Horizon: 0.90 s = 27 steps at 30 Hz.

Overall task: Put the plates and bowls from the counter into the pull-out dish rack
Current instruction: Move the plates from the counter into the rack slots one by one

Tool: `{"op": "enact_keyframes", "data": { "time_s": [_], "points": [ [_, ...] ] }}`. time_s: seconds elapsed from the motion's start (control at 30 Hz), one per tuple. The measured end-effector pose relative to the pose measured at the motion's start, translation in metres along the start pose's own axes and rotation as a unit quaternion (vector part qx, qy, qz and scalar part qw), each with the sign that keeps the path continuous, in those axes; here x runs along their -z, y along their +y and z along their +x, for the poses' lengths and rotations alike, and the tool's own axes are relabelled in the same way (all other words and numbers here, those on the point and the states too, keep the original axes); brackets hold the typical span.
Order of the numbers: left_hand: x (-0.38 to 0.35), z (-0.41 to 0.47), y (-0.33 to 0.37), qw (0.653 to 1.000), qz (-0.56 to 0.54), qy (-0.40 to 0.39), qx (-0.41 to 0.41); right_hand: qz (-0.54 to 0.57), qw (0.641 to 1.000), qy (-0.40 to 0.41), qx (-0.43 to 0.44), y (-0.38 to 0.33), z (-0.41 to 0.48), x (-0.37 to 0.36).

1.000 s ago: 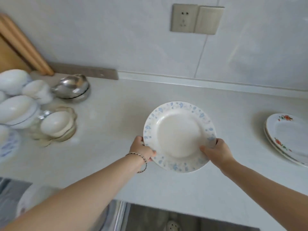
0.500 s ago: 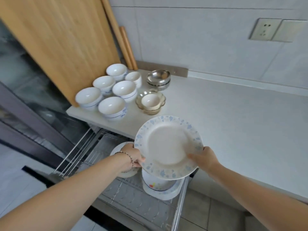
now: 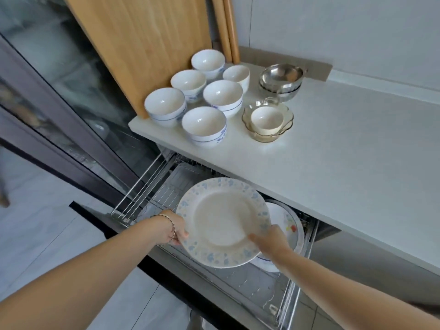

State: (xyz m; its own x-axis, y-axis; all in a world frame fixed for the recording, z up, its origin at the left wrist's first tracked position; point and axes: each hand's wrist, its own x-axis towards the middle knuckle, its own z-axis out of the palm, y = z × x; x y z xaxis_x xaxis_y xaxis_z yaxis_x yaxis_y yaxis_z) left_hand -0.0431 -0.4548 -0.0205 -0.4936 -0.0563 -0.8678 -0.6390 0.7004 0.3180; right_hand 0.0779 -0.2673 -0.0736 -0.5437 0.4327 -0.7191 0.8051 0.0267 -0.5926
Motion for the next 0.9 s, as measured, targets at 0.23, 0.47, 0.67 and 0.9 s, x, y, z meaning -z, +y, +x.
{"op": "enact_keyframes", "data": {
  "time_s": [0.23, 0.47, 0.67, 0.9],
  "points": [
    [0.052, 0.115, 0.009, 0.997, 0.059, -0.041, 0.041, 0.014, 0.994, 0.029, -0.109, -0.017, 0.054, -0.094],
    [0.046, 0.231, -0.004, 0.991, 0.130, 0.005, 0.020, 0.078, 0.975, 0.073, -0.194, -0.017, 0.112, -0.153],
    [0.022, 0.294, 0.004, 0.984, 0.174, 0.042, 0.020, 0.091, 0.959, 0.136, -0.232, -0.007, 0.171, -0.181],
    [0.009, 0.342, 0.029, 0.964, 0.256, 0.062, -0.032, 0.135, 0.939, 0.202, -0.244, 0.004, 0.208, -0.201]
  ]
}}
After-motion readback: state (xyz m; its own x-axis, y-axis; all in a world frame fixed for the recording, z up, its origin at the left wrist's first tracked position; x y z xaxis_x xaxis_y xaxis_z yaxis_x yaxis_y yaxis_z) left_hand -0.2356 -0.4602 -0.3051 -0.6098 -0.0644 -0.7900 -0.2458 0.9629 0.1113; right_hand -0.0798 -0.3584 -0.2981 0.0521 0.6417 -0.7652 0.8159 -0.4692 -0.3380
